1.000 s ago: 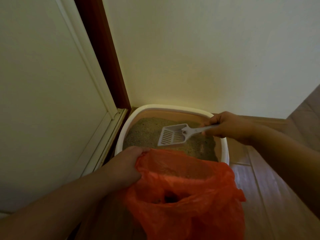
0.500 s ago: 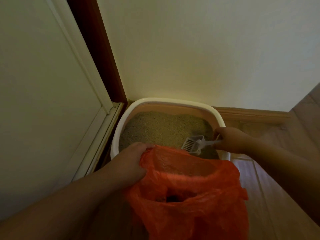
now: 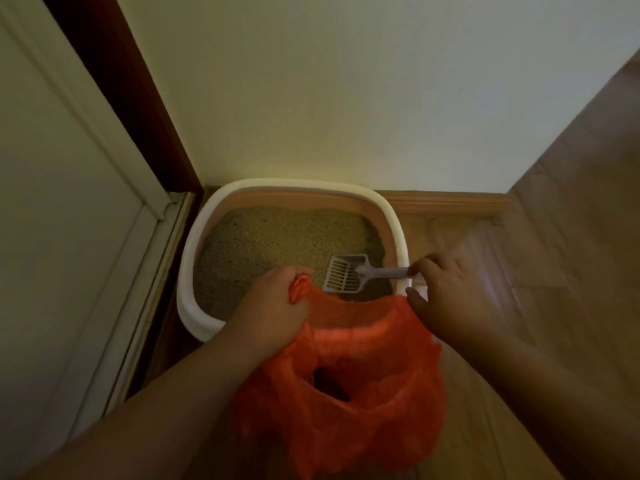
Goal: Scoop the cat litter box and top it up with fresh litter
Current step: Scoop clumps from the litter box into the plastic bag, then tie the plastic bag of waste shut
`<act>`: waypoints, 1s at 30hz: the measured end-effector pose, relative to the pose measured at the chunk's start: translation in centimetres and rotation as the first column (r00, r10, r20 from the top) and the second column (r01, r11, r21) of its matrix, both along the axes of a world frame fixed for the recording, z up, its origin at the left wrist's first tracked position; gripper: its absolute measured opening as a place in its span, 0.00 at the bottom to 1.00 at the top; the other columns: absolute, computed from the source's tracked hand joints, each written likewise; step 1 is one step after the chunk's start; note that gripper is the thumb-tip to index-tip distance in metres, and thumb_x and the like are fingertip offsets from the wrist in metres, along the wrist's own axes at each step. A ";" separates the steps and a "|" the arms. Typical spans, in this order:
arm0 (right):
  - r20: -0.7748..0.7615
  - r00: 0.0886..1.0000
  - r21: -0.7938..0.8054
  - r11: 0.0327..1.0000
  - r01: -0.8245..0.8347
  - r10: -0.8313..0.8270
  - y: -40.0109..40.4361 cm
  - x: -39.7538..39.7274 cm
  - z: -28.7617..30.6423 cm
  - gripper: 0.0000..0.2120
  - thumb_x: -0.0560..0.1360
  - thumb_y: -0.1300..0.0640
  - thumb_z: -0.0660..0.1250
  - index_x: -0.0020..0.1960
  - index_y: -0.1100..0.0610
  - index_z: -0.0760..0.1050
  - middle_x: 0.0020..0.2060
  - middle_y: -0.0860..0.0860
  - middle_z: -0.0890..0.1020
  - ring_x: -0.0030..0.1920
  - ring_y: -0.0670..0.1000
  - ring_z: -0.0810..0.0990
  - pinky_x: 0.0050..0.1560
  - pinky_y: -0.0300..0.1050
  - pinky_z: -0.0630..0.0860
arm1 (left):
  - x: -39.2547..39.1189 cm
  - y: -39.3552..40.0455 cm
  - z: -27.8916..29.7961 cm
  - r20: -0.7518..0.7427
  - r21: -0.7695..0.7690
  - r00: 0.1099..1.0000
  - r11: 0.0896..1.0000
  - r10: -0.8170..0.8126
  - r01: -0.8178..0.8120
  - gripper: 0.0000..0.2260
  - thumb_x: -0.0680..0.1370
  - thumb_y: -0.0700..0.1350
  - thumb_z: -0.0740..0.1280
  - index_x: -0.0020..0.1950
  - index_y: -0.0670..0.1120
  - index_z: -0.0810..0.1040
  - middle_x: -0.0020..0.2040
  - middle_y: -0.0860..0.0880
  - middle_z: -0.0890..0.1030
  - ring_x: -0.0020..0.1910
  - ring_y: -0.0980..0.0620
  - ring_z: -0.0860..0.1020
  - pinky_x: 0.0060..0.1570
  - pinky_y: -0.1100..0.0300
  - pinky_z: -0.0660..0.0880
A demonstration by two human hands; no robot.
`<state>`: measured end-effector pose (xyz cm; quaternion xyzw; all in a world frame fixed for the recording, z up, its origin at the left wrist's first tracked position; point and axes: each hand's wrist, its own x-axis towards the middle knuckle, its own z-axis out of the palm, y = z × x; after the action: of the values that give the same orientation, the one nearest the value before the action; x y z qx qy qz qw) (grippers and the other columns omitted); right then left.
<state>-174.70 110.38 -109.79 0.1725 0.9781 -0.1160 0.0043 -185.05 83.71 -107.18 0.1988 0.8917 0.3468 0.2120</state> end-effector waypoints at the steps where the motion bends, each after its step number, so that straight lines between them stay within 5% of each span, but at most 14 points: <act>1: 0.014 0.999 -0.059 0.997 0.044 -0.043 -0.5 0.7 0.2 0.14 0.76 0.45 0.68 0.60 0.45 0.74 0.63 0.46 0.73 0.60 0.48 0.73 0.57 0.45 0.75 | 0.0 0.2 0.2 -0.010 -0.035 1.000 0.999 -0.020 0.020 0.18 0.77 0.44 0.68 0.67 0.56 0.75 0.59 0.57 0.75 0.57 0.57 0.75 0.57 0.59 0.72; 5: 0.239 0.958 -0.217 0.953 0.209 -0.156 -1.3 2.3 -0.5 0.20 0.74 0.37 0.68 0.62 0.43 0.71 0.67 0.50 0.69 0.59 0.52 0.75 0.55 0.50 0.80 | -0.6 1.1 1.1 -0.093 -0.146 0.990 0.985 -0.103 0.089 0.08 0.77 0.45 0.68 0.55 0.51 0.76 0.51 0.51 0.76 0.51 0.51 0.76 0.48 0.56 0.73; 9: 0.479 0.874 -0.339 0.900 0.274 -0.085 -1.8 2.5 -0.3 0.23 0.75 0.56 0.71 0.67 0.46 0.68 0.65 0.54 0.73 0.53 0.51 0.79 0.51 0.49 0.84 | 0.2 2.0 3.5 -0.116 -0.264 0.970 0.948 -0.215 0.178 0.03 0.79 0.45 0.67 0.47 0.50 0.74 0.47 0.51 0.74 0.48 0.49 0.75 0.43 0.57 0.68; 12: 0.417 0.901 -0.387 0.874 0.294 -0.119 -2.7 3.2 2.8 0.15 0.78 0.62 0.65 0.60 0.47 0.73 0.56 0.52 0.79 0.45 0.49 0.82 0.47 0.48 0.84 | 1.3 2.3 6.8 -0.084 -0.347 0.972 0.921 -0.218 0.177 0.03 0.82 0.45 0.63 0.53 0.48 0.76 0.50 0.48 0.79 0.47 0.50 0.76 0.43 0.56 0.72; 17: 0.286 0.946 -0.467 0.839 0.279 -0.156 -4.8 4.4 11.2 0.12 0.81 0.62 0.62 0.58 0.48 0.78 0.52 0.49 0.78 0.49 0.50 0.82 0.50 0.47 0.82 | 4.0 0.4 11.8 -0.108 -0.392 0.992 0.920 -0.070 0.023 0.09 0.84 0.48 0.60 0.60 0.46 0.76 0.54 0.44 0.80 0.47 0.48 0.76 0.45 0.53 0.73; 21: 0.081 0.983 -0.560 0.809 0.180 -0.163 -6.6 6.8 13.7 0.13 0.82 0.57 0.62 0.54 0.38 0.72 0.45 0.40 0.75 0.42 0.41 0.80 0.38 0.39 0.80 | 6.2 -1.1 13.3 -0.170 -0.268 0.984 0.959 0.042 -0.087 0.10 0.85 0.52 0.58 0.56 0.49 0.77 0.47 0.51 0.82 0.40 0.56 0.76 0.37 0.57 0.70; 24: 0.066 0.986 -0.636 0.755 0.160 -0.153 -6.8 6.9 14.5 0.08 0.81 0.52 0.64 0.58 0.41 0.71 0.46 0.41 0.77 0.43 0.43 0.80 0.36 0.39 0.80 | 6.7 -0.9 14.0 -0.124 -0.128 0.985 0.982 0.121 -0.137 0.11 0.85 0.53 0.57 0.53 0.53 0.78 0.44 0.57 0.84 0.39 0.61 0.79 0.36 0.63 0.72; 28: 0.074 0.944 -0.899 0.389 0.203 -0.321 -6.7 6.1 17.2 0.10 0.76 0.56 0.71 0.56 0.46 0.75 0.50 0.49 0.80 0.43 0.53 0.85 0.34 0.46 0.83 | 7.6 0.0 16.0 -0.179 0.129 0.957 0.970 0.227 -0.206 0.12 0.84 0.56 0.56 0.47 0.53 0.75 0.35 0.54 0.81 0.34 0.57 0.79 0.39 0.51 0.79; 30: 0.087 0.946 -0.929 0.318 0.190 -0.312 -6.8 6.4 17.9 0.15 0.74 0.61 0.73 0.57 0.48 0.76 0.52 0.50 0.79 0.44 0.54 0.84 0.36 0.48 0.84 | 8.2 0.1 16.2 -0.055 0.270 0.949 0.919 0.311 -0.286 0.14 0.83 0.58 0.56 0.45 0.53 0.75 0.32 0.56 0.77 0.33 0.52 0.78 0.43 0.44 0.81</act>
<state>-168.26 103.62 -91.84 0.2827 0.7006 -0.6545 0.0297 -176.84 83.77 -91.02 0.1029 0.8681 0.4782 0.0853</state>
